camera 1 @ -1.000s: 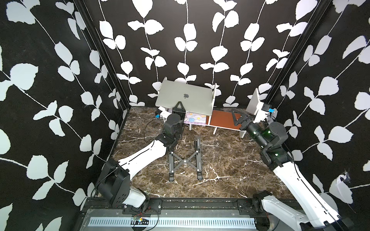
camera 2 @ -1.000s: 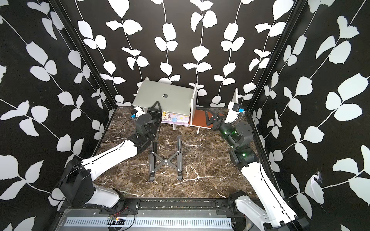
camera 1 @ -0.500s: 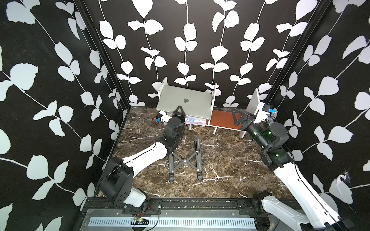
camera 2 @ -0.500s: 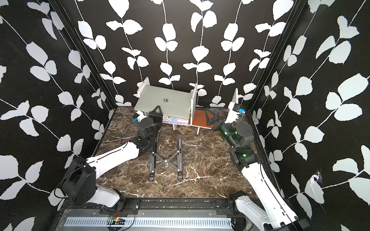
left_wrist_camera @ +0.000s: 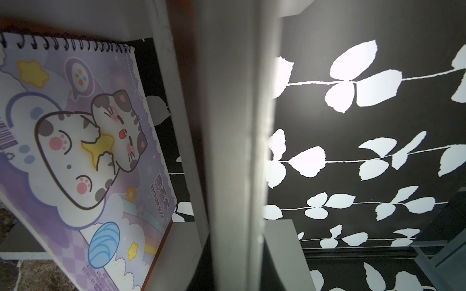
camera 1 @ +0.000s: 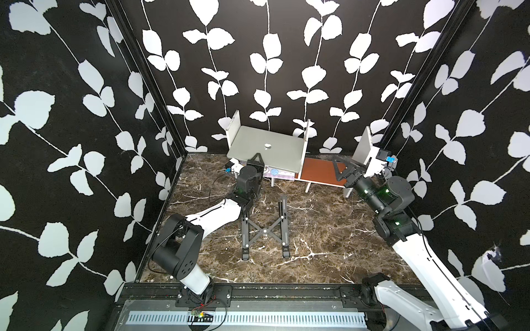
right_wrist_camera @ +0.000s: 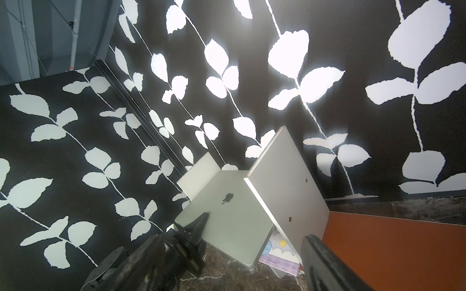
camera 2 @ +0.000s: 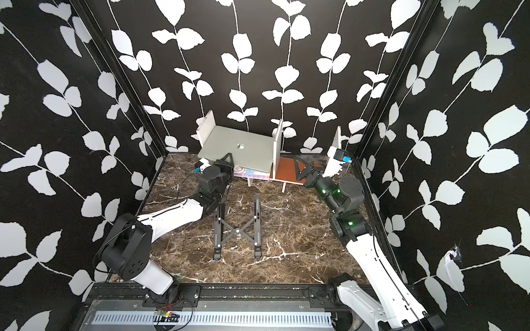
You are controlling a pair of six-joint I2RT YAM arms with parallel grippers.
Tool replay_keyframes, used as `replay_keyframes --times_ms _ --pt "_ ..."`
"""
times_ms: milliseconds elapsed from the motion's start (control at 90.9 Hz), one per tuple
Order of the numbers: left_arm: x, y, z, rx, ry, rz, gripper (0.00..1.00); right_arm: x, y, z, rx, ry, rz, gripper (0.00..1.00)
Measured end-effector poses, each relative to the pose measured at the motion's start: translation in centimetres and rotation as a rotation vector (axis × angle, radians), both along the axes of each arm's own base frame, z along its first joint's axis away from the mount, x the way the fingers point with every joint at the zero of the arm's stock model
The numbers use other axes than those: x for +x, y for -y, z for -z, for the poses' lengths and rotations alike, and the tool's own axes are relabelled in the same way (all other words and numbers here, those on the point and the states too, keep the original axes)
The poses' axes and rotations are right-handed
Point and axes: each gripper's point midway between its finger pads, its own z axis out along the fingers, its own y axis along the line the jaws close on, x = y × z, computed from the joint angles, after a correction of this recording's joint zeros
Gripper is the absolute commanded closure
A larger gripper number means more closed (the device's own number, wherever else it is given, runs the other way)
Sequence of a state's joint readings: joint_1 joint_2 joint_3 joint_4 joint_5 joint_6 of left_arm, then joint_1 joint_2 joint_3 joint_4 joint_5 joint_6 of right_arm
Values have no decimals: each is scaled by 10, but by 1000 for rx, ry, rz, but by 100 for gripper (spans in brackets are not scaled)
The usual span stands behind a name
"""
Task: Close the laptop lid and set it aside
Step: Place the laptop on the shelf.
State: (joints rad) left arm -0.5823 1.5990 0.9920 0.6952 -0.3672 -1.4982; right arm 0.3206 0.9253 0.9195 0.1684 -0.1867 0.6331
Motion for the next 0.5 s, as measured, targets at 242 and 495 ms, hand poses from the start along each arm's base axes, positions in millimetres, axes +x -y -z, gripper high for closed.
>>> replay_keyframes --times_ms 242,495 --pt "14 1 12 -37 8 18 57 0 0 1 -4 -1 1 14" --pt "11 5 2 -67 47 54 31 -1 0 0 -10 5 2 14"
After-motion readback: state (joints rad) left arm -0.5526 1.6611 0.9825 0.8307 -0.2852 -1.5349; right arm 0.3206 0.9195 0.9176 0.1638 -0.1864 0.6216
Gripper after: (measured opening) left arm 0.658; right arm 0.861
